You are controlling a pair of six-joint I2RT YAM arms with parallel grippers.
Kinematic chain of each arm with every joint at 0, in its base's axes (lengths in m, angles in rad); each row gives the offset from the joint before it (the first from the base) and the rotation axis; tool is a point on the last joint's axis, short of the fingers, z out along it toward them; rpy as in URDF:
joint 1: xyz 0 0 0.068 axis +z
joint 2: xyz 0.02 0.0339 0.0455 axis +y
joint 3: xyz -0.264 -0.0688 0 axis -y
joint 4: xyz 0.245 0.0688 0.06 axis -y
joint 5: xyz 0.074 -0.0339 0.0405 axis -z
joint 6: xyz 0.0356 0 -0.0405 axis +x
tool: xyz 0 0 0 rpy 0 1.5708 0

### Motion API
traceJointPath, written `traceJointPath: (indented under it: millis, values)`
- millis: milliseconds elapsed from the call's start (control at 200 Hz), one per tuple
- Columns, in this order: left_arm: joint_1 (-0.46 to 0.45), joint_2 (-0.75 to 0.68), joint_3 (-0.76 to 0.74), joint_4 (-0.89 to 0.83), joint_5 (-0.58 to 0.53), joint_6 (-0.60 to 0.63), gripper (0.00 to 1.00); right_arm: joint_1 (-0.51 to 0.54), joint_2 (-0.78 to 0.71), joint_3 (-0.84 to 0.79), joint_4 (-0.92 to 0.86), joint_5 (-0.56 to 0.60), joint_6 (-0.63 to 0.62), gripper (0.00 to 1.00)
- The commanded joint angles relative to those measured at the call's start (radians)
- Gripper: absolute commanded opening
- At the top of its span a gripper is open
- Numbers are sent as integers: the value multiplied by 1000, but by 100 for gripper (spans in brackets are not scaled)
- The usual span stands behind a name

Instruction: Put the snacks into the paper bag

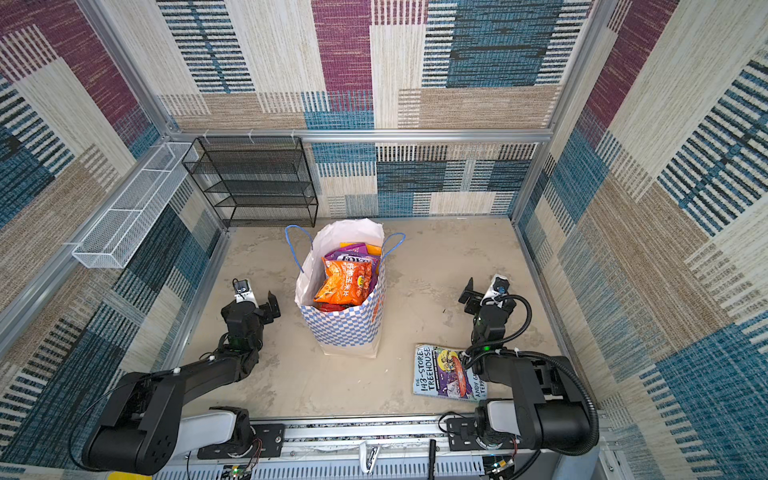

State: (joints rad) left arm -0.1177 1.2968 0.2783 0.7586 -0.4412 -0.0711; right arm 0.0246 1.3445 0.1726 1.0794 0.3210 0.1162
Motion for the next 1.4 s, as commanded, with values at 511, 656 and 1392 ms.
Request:
traceJointPath:
  millis: [511,656,1392]
  values:
    - [80,204,57,170,168,41,89,-23,204,35,227,-300,-138,100]
    - [94,217,98,106,189,37,89,-38,192,48,179,-373,-146,100]
    - [102,242,125,100,200,40,99,-38,189,39,195,-370,-148,99]
